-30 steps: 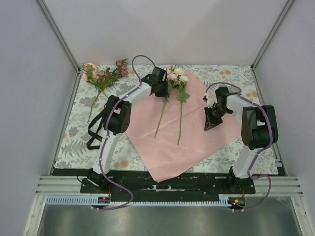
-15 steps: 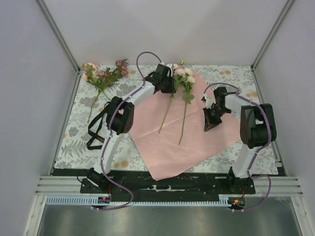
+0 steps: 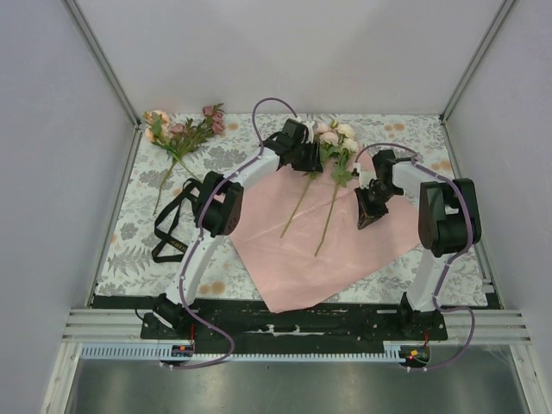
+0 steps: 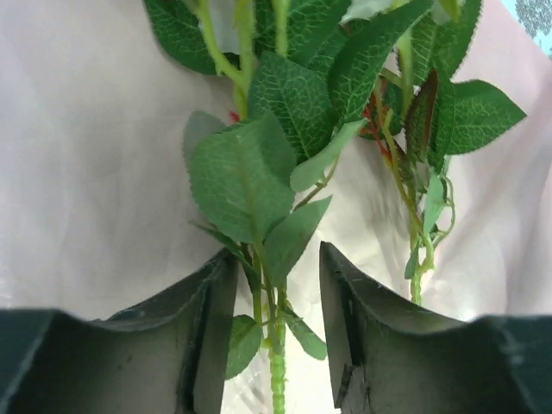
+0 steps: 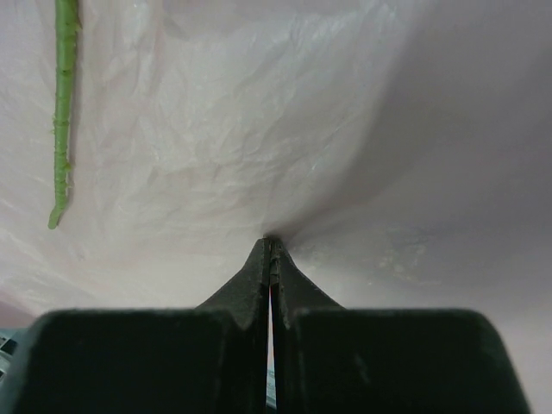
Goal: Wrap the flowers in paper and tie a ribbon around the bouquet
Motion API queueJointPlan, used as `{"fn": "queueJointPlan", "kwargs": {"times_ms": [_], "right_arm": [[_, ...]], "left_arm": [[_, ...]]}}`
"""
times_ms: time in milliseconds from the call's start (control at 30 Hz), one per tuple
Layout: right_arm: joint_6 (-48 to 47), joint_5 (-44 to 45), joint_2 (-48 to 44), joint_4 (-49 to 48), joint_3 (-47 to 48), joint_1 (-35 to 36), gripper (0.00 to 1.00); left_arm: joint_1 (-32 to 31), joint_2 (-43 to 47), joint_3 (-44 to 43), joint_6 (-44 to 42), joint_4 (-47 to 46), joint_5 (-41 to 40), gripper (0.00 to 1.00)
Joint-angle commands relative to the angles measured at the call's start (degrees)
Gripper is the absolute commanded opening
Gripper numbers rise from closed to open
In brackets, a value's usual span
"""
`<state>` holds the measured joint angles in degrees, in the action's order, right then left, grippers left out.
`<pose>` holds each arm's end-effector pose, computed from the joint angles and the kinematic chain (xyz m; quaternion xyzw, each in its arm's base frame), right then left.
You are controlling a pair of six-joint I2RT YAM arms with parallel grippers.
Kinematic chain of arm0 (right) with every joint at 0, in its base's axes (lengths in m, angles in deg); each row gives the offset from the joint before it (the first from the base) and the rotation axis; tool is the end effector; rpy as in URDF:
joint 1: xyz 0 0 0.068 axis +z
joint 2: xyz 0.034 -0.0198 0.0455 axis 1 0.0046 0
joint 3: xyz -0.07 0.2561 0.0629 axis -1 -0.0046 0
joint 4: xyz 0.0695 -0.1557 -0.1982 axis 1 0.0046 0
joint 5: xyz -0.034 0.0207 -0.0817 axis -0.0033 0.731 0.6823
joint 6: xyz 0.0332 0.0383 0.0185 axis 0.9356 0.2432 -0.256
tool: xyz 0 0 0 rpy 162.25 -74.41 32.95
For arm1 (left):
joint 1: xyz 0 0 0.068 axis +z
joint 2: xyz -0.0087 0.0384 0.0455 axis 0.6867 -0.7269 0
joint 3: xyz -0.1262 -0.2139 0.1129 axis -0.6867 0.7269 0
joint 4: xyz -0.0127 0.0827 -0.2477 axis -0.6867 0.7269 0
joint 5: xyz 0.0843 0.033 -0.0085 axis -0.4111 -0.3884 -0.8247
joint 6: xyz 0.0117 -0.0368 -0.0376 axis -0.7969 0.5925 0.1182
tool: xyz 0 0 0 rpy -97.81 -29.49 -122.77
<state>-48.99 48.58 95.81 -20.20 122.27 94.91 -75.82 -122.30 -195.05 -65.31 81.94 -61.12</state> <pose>0.3407 0.0436 0.1473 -0.1248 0.9749 0.1805 0.0368 0.4771 -0.3155 0.1522 0.1514 0.8985 -0.2941 0.2886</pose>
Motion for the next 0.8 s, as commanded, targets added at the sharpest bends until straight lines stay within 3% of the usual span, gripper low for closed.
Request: {"fn": "queueJointPlan", "kwargs": {"times_ms": [0, 100, 167, 333, 433, 633, 767], "right_arm": [[-2.75, 3.43, 1.58, -1.56, 2.97, 0.28, 0.0], [-4.16, 6.5, 1.93, -1.12, 4.55, 0.28, 0.0], [-4.78, 7.39, 2.19, -1.12, 5.87, 0.37, 0.0], [-5.75, 8.0, 5.26, 0.19, 10.26, 0.37, 0.0], [-7.06, 10.02, 6.5, 0.9, 12.38, 0.46, 0.0], [-7.51, 8.55, 1.51, 3.27, 11.77, 0.54, 0.05], [-5.84, 4.77, -4.64, 4.5, 10.54, 0.46, 0.12]], "left_arm": [[3.16, 4.77, -0.52, -0.69, 1.55, -0.91, 0.57], [7.82, 13.8, 7.46, -5.06, 0.96, 1.71, 0.69], [10.9, 20.57, 14.75, -11.21, -0.63, 3.82, 0.89], [21.0, 25.53, 19.7, -28.34, 8.65, 12.43, 0.91], [26.89, 27.55, 22.34, -31.28, 11.14, 11.4, 0.92], [37.62, 30.19, 22.69, -27.87, 9.83, 0.78, 0.92], [42.37, 26.86, 20.93, -16.91, 11.49, -6.71, 0.75]]}}
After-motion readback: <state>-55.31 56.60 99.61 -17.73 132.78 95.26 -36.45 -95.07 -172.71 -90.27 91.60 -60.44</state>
